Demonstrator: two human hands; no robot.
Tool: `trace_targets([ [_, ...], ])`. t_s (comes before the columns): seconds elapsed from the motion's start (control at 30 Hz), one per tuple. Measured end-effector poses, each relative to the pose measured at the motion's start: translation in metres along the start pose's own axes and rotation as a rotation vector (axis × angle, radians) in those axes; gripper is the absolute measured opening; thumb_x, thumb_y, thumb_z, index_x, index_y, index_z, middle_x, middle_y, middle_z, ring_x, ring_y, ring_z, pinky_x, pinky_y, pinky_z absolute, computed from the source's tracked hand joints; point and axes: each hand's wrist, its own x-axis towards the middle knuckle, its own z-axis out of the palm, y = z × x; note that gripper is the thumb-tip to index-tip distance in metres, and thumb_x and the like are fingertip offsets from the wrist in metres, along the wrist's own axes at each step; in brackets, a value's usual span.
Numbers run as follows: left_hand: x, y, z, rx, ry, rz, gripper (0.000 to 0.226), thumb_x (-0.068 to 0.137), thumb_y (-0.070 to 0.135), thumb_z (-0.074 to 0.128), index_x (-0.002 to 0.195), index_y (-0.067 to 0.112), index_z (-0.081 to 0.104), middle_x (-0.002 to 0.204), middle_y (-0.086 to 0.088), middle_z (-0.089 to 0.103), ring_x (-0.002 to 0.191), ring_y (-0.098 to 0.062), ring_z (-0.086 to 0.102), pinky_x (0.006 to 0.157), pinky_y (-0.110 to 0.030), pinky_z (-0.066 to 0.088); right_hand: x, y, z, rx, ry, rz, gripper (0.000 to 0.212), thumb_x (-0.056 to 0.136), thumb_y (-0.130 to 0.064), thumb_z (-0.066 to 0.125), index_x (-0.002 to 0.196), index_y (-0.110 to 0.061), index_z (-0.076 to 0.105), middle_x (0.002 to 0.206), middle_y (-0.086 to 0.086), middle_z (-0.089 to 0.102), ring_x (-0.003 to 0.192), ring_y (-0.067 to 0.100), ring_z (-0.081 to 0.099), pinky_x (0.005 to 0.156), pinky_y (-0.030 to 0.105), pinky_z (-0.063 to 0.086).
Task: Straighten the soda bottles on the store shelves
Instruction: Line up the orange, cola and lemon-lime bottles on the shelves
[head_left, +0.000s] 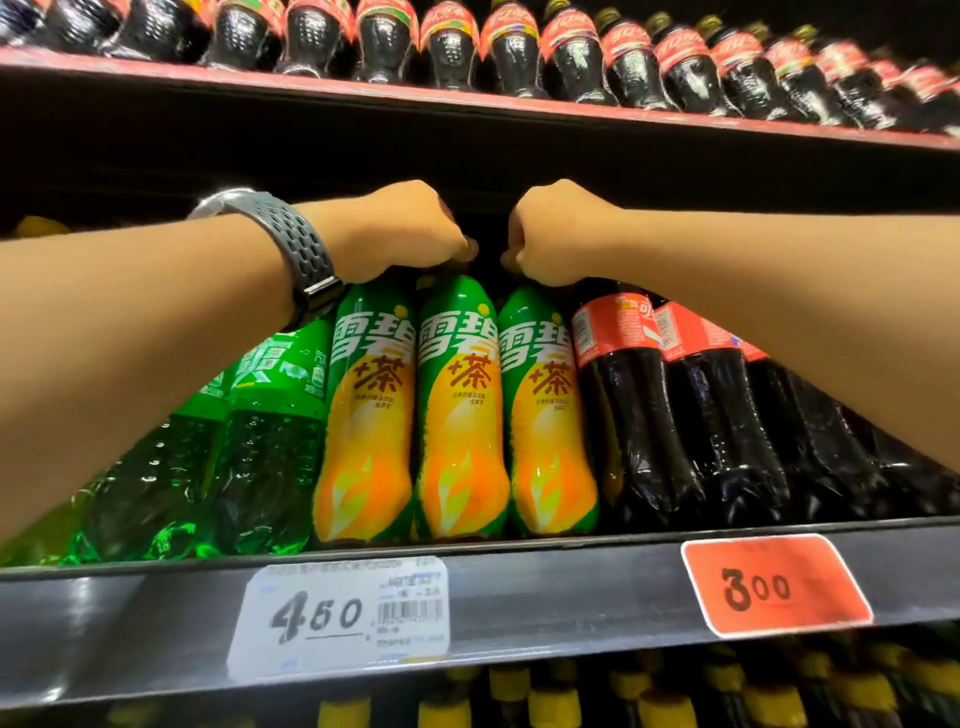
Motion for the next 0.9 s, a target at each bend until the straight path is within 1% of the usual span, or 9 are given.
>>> trace_targets([
  [0.07, -0.002, -0.001, -0.001, 0.016, -0.001, -0.017, 0.032, 0.077, 0.049, 0.070, 0.088, 0.019, 0.071, 0.081, 0.001, 0.064, 0.072, -0.013, 0.058, 0.054, -0.023, 0.042, 0.001, 0.002, 0.000, -0.012, 0.005, -0.026, 0.037, 0.090, -0.034, 0.058, 0.115, -0.007, 0.064, 0.108, 0.014, 0.065, 0.097, 0.031, 0.061, 0.081, 0.039, 0.055],
  [0.13, -0.002, -0.002, -0.002, 0.043, 0.002, -0.030, 0.034, 0.076, 0.051, 0.070, 0.086, 0.019, 0.070, 0.081, 0.000, 0.064, 0.073, -0.015, 0.058, 0.055, -0.024, 0.044, 0.001, 0.004, -0.001, -0.016, 0.011, -0.046, 0.037, 0.090, -0.033, 0.057, 0.116, -0.007, 0.064, 0.110, 0.014, 0.065, 0.100, 0.031, 0.061, 0.083, 0.040, 0.054],
  [0.33, -0.001, 0.007, -0.003, 0.128, -0.034, -0.040, 0.026, 0.080, 0.040, 0.069, 0.087, 0.016, 0.072, 0.086, -0.005, 0.068, 0.080, -0.022, 0.062, 0.074, -0.034, 0.051, 0.000, 0.014, -0.003, -0.003, -0.015, -0.108, 0.035, 0.091, -0.030, 0.054, 0.116, -0.007, 0.064, 0.110, 0.012, 0.065, 0.101, 0.031, 0.060, 0.078, 0.033, 0.051],
  [0.4, -0.001, 0.008, -0.003, 0.129, -0.028, -0.061, 0.026, 0.080, 0.041, 0.069, 0.089, 0.017, 0.073, 0.083, -0.002, 0.067, 0.077, -0.018, 0.061, 0.070, -0.030, 0.050, -0.002, 0.020, -0.005, 0.008, -0.012, -0.125, 0.036, 0.091, -0.032, 0.054, 0.115, -0.008, 0.065, 0.112, 0.012, 0.065, 0.103, 0.031, 0.059, 0.079, 0.032, 0.048],
  [0.5, -0.001, 0.007, -0.001, 0.158, -0.002, -0.057, 0.027, 0.079, 0.044, 0.068, 0.089, 0.019, 0.073, 0.075, 0.003, 0.066, 0.070, -0.012, 0.058, 0.057, -0.023, 0.043, -0.002, 0.026, -0.005, 0.041, 0.009, -0.144, 0.041, 0.091, -0.039, 0.054, 0.117, -0.010, 0.065, 0.115, 0.012, 0.064, 0.107, 0.030, 0.058, 0.080, 0.031, 0.045],
  [0.63, -0.004, 0.006, 0.001, 0.172, -0.002, -0.064, 0.036, 0.077, 0.054, 0.067, 0.086, 0.019, 0.070, 0.076, 0.003, 0.064, 0.070, -0.011, 0.058, 0.055, -0.025, 0.040, 0.001, 0.020, 0.000, 0.038, -0.053, -0.106, 0.056, 0.093, -0.053, 0.046, 0.122, -0.007, 0.059, 0.117, 0.013, 0.061, 0.106, 0.031, 0.058, 0.083, 0.035, 0.048],
  [0.7, -0.004, 0.005, 0.001, 0.155, 0.004, -0.062, 0.033, 0.080, 0.051, 0.067, 0.088, 0.019, 0.071, 0.075, 0.003, 0.064, 0.070, -0.011, 0.058, 0.055, -0.025, 0.039, 0.003, 0.014, 0.002, 0.024, -0.075, -0.086, 0.052, 0.095, -0.048, 0.046, 0.123, -0.006, 0.057, 0.118, 0.013, 0.060, 0.106, 0.031, 0.058, 0.081, 0.034, 0.047],
  [0.8, -0.004, 0.004, 0.002, 0.128, 0.000, -0.058, 0.029, 0.084, 0.045, 0.065, 0.095, 0.019, 0.071, 0.083, 0.000, 0.066, 0.074, -0.013, 0.059, 0.060, -0.026, 0.044, 0.004, 0.011, 0.003, 0.059, -0.057, -0.057, 0.035, 0.097, -0.028, 0.047, 0.119, -0.004, 0.058, 0.117, 0.012, 0.061, 0.104, 0.030, 0.059, 0.073, 0.030, 0.045],
  [0.9, -0.005, 0.004, 0.003, 0.116, 0.010, -0.061, 0.031, 0.085, 0.044, 0.064, 0.099, 0.017, 0.071, 0.089, -0.003, 0.068, 0.079, -0.015, 0.060, 0.068, -0.028, 0.047, 0.005, 0.009, 0.005, 0.122, -0.017, -0.033, 0.031, 0.095, -0.025, 0.049, 0.115, -0.003, 0.059, 0.112, 0.013, 0.061, 0.093, 0.029, 0.058, 0.067, 0.029, 0.042],
])
